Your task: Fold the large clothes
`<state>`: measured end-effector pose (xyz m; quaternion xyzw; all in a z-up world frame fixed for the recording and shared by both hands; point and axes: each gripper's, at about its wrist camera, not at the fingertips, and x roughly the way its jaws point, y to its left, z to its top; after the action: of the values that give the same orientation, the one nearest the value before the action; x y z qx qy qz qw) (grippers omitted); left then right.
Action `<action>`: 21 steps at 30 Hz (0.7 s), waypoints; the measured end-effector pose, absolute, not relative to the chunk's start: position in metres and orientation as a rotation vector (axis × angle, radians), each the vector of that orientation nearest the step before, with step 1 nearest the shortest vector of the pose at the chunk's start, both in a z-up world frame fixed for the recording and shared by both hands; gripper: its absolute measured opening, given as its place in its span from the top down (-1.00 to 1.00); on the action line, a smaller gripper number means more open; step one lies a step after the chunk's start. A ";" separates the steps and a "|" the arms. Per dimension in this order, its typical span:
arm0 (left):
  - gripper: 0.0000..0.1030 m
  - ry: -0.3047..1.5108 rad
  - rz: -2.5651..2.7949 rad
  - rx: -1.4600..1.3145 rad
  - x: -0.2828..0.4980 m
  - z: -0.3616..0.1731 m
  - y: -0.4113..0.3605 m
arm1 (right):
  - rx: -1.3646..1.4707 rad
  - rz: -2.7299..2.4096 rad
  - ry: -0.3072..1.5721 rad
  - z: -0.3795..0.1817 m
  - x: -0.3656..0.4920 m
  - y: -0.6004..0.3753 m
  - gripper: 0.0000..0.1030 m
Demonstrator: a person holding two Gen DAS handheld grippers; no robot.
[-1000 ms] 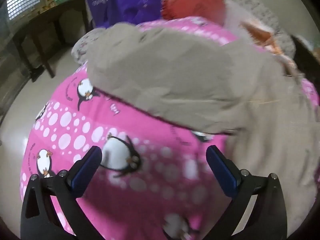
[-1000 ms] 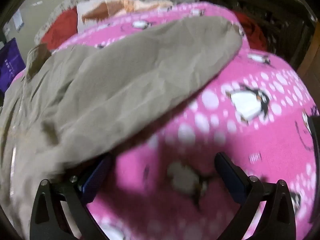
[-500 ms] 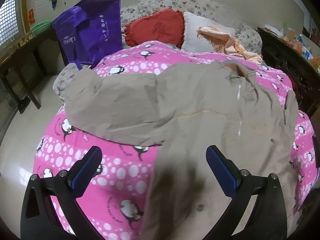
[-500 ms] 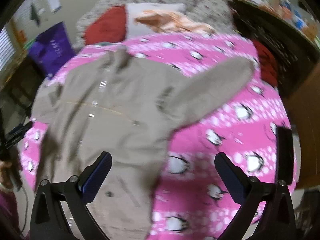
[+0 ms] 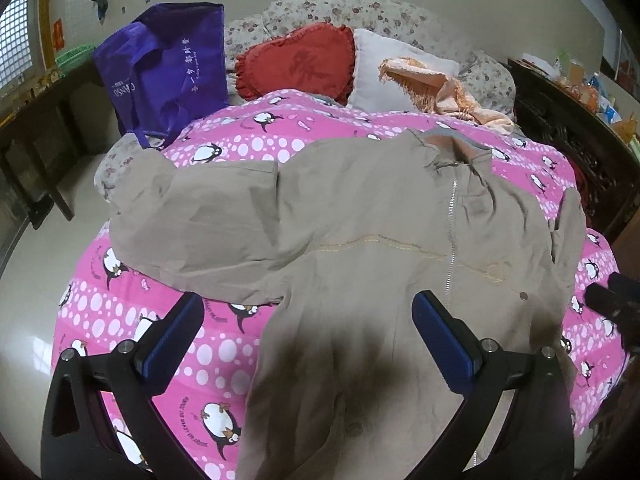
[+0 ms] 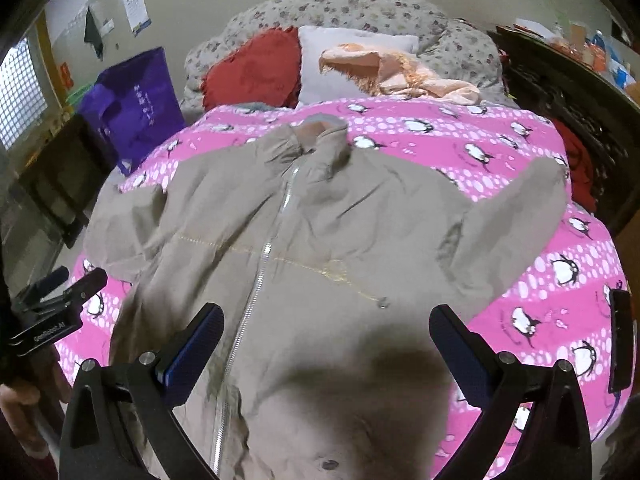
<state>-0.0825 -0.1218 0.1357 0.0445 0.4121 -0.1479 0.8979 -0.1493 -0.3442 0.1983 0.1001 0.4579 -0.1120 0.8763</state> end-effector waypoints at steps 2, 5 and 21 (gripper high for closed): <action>-1.00 0.858 -0.306 0.087 -0.081 0.134 -0.124 | 0.177 -0.237 0.952 0.195 -0.145 -0.336 -0.99; -1.00 0.859 -0.302 0.095 -0.079 0.133 -0.127 | 0.154 -0.242 0.939 0.192 -0.140 -0.329 -1.00; -1.00 0.899 -0.305 0.096 -0.068 0.121 -0.135 | 0.154 -0.289 0.957 0.174 -0.122 -0.328 -1.00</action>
<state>-0.0684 -0.1355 0.1208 0.0464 0.4328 -0.1466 0.8883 -0.1221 -0.3283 0.1744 0.0736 0.4582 -0.1385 0.8749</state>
